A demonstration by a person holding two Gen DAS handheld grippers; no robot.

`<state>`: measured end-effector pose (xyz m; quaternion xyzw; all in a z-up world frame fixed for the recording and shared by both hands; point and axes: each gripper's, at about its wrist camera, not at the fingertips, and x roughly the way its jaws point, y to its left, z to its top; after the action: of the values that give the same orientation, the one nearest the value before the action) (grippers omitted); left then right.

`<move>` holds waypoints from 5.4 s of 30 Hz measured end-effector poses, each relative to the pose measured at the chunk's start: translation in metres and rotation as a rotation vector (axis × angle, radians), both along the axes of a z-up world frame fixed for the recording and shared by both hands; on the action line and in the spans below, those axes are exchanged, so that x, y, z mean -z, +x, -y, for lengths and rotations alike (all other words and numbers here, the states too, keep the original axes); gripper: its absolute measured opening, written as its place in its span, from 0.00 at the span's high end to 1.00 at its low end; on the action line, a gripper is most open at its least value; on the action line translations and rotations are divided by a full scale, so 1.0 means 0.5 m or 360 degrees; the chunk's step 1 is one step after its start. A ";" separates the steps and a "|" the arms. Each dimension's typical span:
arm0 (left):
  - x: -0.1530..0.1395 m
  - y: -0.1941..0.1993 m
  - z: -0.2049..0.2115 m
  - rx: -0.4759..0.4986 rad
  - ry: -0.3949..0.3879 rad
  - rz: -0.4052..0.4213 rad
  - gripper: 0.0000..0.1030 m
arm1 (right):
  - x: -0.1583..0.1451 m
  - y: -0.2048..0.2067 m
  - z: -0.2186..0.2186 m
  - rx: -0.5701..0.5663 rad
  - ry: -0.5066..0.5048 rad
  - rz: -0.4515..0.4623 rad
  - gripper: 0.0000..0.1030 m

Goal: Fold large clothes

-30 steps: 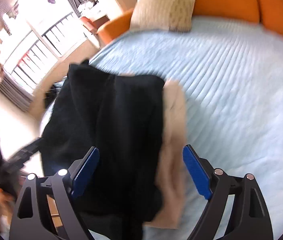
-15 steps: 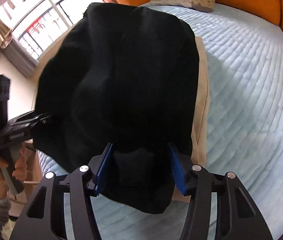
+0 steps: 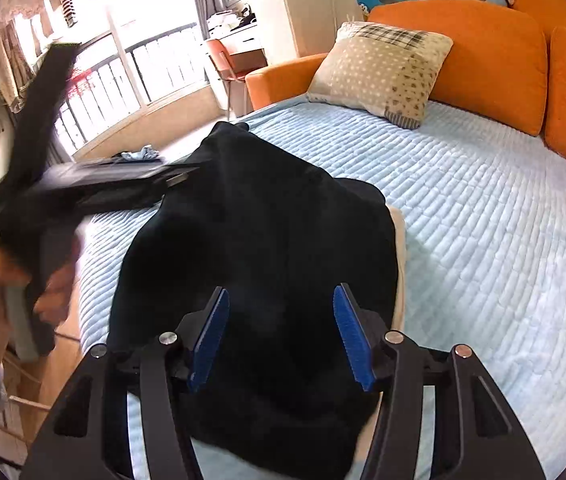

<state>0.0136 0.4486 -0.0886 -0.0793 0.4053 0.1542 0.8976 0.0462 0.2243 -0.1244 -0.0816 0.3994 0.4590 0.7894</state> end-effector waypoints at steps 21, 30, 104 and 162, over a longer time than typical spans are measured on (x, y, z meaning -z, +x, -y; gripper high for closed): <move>0.080 0.070 -0.058 -0.0103 0.0070 -0.0063 0.08 | 0.102 0.009 -0.020 0.0124 -0.0137 -0.0029 0.50; 0.048 -0.060 0.046 -0.0329 0.0130 0.0037 0.05 | 0.043 -0.067 -0.002 0.0196 -0.0214 0.0183 0.21; 0.043 -0.168 0.123 -0.0452 0.0267 0.0183 0.03 | 0.025 -0.109 -0.013 0.0318 -0.0116 0.0331 0.05; 0.055 -0.283 0.107 -0.0502 0.0311 0.0126 0.03 | -0.016 -0.118 -0.011 0.0294 -0.0149 0.0398 0.05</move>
<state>-0.1276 0.3950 -0.1162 -0.0601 0.3353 0.3283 0.8810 -0.0129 0.2298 -0.1162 -0.1376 0.3247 0.3516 0.8672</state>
